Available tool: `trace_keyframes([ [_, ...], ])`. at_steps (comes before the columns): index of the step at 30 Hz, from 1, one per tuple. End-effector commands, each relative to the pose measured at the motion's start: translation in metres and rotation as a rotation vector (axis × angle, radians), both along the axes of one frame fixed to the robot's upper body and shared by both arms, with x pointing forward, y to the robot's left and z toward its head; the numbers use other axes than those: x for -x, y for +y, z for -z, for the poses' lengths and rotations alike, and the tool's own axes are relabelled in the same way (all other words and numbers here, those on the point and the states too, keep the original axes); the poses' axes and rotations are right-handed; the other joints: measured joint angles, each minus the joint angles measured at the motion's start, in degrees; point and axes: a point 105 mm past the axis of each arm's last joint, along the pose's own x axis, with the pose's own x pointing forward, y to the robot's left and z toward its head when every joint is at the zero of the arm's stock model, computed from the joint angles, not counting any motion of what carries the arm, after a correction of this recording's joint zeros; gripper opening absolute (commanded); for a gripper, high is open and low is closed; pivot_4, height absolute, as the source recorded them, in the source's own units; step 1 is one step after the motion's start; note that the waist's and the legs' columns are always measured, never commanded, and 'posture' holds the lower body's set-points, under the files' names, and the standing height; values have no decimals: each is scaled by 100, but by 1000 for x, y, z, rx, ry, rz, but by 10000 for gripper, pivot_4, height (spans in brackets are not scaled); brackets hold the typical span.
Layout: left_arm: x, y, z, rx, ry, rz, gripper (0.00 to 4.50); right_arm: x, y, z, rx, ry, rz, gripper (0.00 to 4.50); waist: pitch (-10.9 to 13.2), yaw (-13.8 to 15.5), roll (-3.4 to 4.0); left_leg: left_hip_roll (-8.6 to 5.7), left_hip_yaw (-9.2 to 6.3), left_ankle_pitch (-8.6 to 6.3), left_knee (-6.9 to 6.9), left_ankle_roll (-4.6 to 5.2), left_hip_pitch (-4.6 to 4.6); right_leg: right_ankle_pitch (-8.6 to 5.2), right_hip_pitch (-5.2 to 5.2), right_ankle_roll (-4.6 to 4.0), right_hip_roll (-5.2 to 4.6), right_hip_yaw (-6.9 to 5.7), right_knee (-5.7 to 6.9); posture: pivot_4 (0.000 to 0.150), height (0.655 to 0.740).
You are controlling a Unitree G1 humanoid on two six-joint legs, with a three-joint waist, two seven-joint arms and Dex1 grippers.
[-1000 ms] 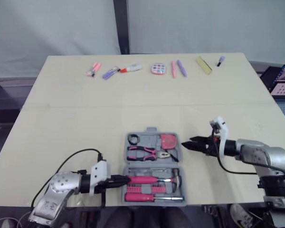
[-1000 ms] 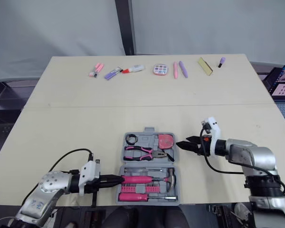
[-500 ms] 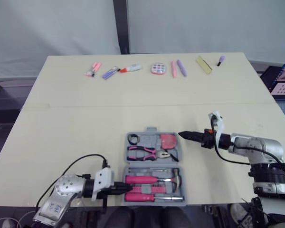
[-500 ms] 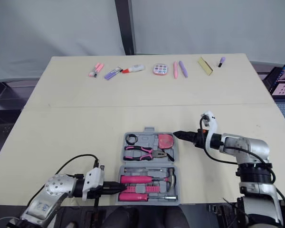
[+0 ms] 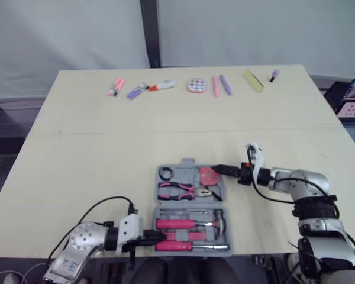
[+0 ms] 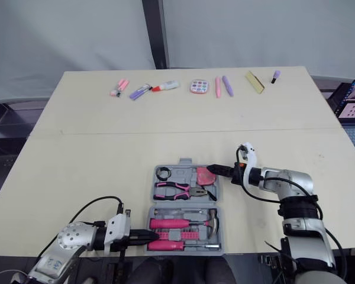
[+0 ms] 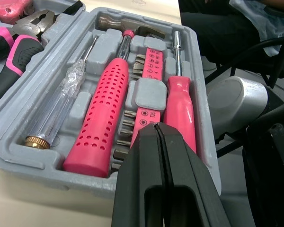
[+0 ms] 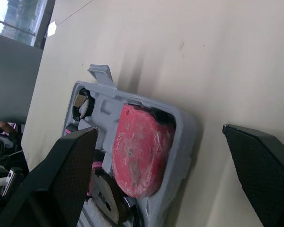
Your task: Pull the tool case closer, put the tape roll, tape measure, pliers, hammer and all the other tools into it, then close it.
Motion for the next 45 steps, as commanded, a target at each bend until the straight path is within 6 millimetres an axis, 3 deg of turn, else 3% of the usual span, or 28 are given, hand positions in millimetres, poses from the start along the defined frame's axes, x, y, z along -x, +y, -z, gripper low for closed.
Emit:
trace_keyframes([
  [1, 5, 13, 24, -82, 70, -51, 0, -2, 15, -5, -53, -19, -49, 44759, -1, -26, 2, 0, 0, 0, -1, 0, 1, 0, 0, 0, 0, 0, 0, 1500, 7400],
  [6, 5, 20, 28, -136, 67, -60, 0, 0, 29, -12, -108, -36, -113, 44759, -5, -116, 11, 2, -4, 1, -7, -2, 5, 0, 0, 0, 1, -2, 5, 1500, 7400],
  [12, -1, 24, 33, -161, 53, -81, 0, 7, 33, -26, -115, -90, -177, 44759, -13, -133, 40, 8, -2, 3, -19, -5, 9, 0, -2, 0, 4, -2, 7, 1500, 7400],
  [15, -6, 24, 35, -165, 44, -89, 0, 23, 36, -44, -107, -151, -258, 44759, -12, -117, 45, 9, -4, 5, -22, -8, 7, 0, -5, 0, 5, -2, 6, 1500, 7400],
  [20, -11, 23, 31, -157, 21, -105, 0, 56, 39, -57, -37, -220, -380, 44759, -13, -106, 46, 10, -6, 6, -23, -11, 9, 0, -3, 0, 5, 0, -3, 1500, 7400],
  [25, -14, 23, 12, -123, -25, -173, 0, 86, 39, -64, 54, -279, -464, 44759, -11, -96, 43, 10, -5, 7, -24, -13, 8, 0, -2, 0, 5, 2, -12, 1500, 7400],
  [27, -6, 33, -32, -28, -47, -260, 0, 111, 37, -72, 105, -326, -527, 44759, -2, -104, 28, 11, -5, 7, -30, -13, 4, 0, -4, 0, 6, 3, -14, 1500, 7400],
  [29, 7, 43, -57, 6, -21, -312, 0, 127, 36, -75, 142, -350, -564, 44759, 16, -112, -7, 31, -5, 7, -57, -13, -16, -4, -21, -7, 17, 6, -26, 1500, 7400],
  [33, 24, 97, -59, -108, 60, -470, 0, 154, 37, -80, 197, -375, -636, 44759, 23, -60, -6, 26, -2, 7, -58, -14, -13, -4, -3, -7, 14, 3, -75, 1500, 7400],
  [38, 12, 133, -63, -80, 76, -620, 0, 176, 34, -75, 243, -345, -696, 44759, 35, 135, -30, 22, 5, 15, -50, -17, -11, -3, 19, -4, 8, 0, -125, 1500, 7400],
  [40, 5, 139, -65, -73, 66, -627, 0, 181, 32, -72, 264, -330, -691, 44759, 36, 198, -35, 19, 5, 15, -50, -17, -11, -2, 19, -3, 6, 1, -126, 1500, 7400],
  [45, -5, 130, -74, -37, 45, -576, 0, 182, 4, -63, 410, -368, -606, 44759, 38, 198, -51, 13, 1, 12, -54, -13, -12, -1, 16, -2, 3, -2, -120, 1500, 7400],
])
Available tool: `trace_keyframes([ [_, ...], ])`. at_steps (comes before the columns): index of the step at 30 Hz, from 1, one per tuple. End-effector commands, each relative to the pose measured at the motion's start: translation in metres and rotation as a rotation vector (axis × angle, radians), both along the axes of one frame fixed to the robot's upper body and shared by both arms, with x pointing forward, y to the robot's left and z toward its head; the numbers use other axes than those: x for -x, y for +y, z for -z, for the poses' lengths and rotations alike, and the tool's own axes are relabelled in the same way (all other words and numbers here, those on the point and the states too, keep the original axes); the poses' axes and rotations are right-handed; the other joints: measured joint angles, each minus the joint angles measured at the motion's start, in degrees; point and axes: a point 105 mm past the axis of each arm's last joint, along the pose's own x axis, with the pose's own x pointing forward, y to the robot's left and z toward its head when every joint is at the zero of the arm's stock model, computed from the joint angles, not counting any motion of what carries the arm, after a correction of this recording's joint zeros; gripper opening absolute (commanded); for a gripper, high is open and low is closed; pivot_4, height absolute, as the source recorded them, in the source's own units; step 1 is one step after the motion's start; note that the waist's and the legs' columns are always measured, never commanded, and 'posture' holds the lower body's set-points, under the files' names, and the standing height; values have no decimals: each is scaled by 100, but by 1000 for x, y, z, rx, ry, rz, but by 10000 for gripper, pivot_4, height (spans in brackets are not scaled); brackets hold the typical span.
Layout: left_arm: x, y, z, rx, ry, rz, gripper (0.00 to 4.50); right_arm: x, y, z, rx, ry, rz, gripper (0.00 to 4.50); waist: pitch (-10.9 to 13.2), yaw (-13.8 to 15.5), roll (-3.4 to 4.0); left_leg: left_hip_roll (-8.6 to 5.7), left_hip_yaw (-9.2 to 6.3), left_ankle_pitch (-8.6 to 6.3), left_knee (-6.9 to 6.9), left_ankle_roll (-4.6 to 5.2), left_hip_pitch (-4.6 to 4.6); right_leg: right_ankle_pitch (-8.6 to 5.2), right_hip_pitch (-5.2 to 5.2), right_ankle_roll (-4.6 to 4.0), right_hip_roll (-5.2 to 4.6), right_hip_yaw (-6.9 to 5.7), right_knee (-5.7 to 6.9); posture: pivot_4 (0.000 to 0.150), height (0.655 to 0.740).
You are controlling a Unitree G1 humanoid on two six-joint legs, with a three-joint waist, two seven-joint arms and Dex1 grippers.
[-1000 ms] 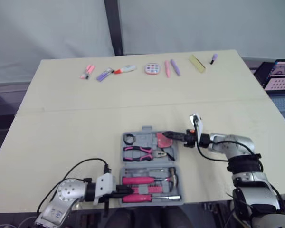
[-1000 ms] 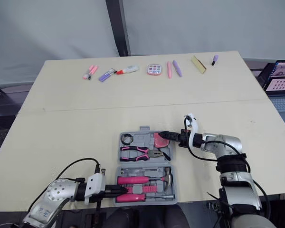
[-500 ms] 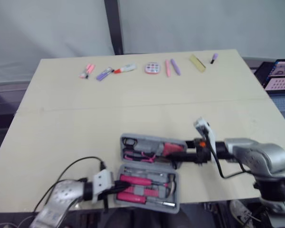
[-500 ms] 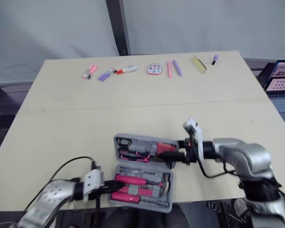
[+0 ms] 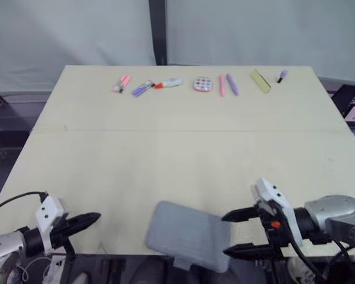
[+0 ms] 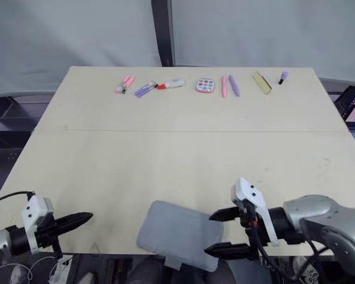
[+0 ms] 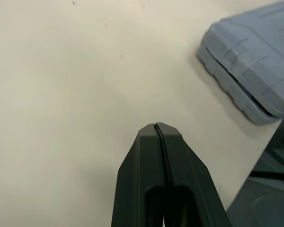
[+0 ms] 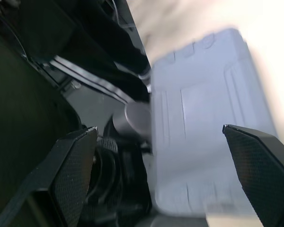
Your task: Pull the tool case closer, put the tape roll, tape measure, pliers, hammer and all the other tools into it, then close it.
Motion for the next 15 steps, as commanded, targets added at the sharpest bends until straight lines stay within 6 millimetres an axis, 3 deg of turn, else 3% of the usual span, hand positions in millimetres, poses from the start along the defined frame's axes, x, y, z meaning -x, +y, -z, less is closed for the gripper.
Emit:
trace_keyframes([
  [1, -3, -11, -8, 10, -38, 62, 0, -6, -18, -7, 59, -177, 46, 44759, 0, -12, -3, 0, 4, 0, 0, 1, 0, 0, 1, 1, 0, 0, -1, 1500, 7400],
  [6, -9, -17, -5, -29, -92, 103, 0, -15, -35, 3, 83, -377, 97, 44759, 0, -50, -8, 9, 27, 1, 0, -1, 10, 1, 3, 1, 9, 0, 3, 1500, 7400],
  [15, -19, -31, -4, -19, -119, 117, 0, -25, -45, 19, 64, -444, 149, 44759, 0, -42, -8, 12, 34, 2, 0, -2, 17, 0, -3, 1, 10, 5, 30, 1500, 7400],
])
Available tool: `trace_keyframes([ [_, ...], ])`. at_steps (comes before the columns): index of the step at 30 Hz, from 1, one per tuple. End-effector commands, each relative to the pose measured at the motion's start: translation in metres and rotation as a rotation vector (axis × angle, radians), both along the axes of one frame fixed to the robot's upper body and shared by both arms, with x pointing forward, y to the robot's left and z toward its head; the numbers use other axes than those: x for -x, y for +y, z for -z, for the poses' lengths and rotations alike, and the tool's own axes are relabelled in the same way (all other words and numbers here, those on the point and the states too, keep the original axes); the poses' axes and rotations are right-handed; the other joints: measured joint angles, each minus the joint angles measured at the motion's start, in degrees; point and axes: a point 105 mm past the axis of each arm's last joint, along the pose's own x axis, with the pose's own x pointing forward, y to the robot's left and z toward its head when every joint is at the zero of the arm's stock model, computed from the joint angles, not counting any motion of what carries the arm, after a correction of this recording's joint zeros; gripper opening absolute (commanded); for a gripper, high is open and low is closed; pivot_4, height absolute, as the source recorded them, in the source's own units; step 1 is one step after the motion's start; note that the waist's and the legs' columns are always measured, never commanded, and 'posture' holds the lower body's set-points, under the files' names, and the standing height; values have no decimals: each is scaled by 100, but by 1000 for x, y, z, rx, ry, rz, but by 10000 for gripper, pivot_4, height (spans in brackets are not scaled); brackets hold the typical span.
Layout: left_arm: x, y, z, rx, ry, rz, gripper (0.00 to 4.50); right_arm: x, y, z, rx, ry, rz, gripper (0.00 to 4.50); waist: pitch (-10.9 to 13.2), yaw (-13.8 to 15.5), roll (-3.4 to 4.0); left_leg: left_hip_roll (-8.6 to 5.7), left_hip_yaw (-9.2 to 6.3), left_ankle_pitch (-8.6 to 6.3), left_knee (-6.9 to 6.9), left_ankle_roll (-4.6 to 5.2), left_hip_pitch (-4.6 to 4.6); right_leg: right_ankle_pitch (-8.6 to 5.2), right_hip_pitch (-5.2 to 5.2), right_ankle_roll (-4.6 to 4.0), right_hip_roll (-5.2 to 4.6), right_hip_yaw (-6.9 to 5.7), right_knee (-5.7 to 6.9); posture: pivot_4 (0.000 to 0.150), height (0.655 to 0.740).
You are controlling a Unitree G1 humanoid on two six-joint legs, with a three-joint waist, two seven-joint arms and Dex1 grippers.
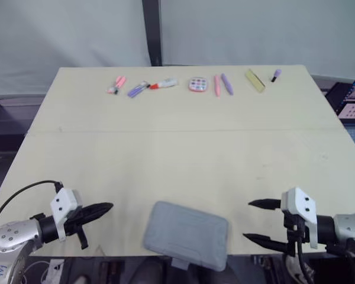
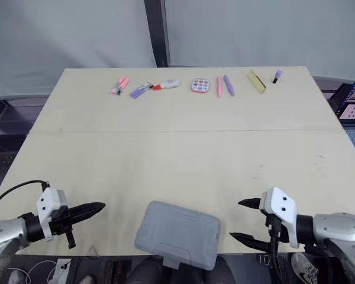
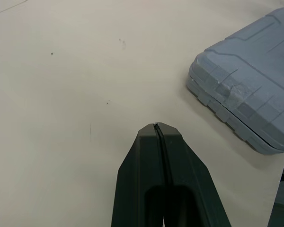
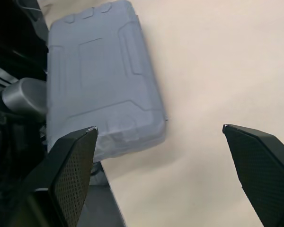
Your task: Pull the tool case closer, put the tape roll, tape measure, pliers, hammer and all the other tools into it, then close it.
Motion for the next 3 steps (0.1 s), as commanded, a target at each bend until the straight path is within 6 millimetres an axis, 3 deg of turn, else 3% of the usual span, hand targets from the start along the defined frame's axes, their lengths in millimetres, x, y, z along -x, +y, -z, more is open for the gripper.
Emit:
trace_keyframes([
  [1, -1, -7, -3, 9, -15, 19, 0, -1, 1, -1, -10, -35, -13, 44759, 0, 1, 0, 0, 0, 0, 0, 0, 0, 0, 0, 0, 0, 0, 0, 1500, 7400],
  [3, -1, -8, -4, 14, -13, 28, 0, -2, 1, 1, -8, -37, -13, 44759, 0, 2, 0, 0, 0, 0, 0, 0, 0, 0, -1, 0, 0, 0, 1, 1500, 7400],
])
